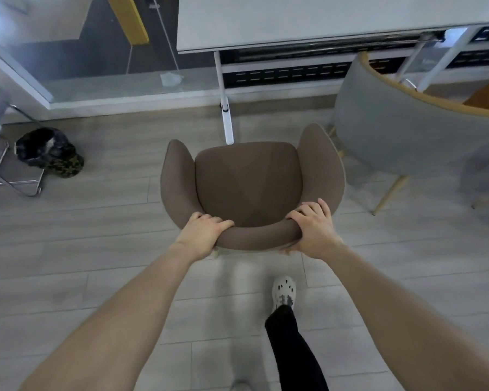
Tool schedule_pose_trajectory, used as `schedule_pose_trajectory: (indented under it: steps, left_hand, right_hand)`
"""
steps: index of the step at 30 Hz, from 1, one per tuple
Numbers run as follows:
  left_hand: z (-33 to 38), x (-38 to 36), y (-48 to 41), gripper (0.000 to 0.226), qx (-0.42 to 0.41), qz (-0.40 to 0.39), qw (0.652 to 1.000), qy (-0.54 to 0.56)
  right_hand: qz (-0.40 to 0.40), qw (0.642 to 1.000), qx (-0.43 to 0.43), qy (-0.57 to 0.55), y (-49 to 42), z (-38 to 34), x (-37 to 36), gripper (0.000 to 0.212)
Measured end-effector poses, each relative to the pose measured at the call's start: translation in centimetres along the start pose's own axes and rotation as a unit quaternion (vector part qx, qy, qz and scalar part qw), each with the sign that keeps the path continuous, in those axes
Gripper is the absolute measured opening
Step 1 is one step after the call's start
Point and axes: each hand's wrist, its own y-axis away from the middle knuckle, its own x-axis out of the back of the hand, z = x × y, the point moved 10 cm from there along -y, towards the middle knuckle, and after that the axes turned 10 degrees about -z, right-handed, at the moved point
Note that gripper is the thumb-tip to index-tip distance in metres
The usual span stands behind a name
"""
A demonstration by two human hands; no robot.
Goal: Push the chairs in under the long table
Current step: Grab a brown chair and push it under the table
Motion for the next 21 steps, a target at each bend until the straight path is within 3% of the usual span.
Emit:
schedule_pose_trajectory:
  steps: [11,21]
  left_hand:
    - [-10.2,10.9,-12.7,0.067,0.055,0.037,0.998,0.012]
    - [-17.6,17.7,-23.1,0.068,0.04,0.034,0.999,0.013]
  right_hand:
    - [-0.027,1.0,0.003,0.015,-16.9,5.0,7.8,0.104]
    - [-0.048,0.999,-0.024,0.009,-28.6,8.9,13.9,0.108]
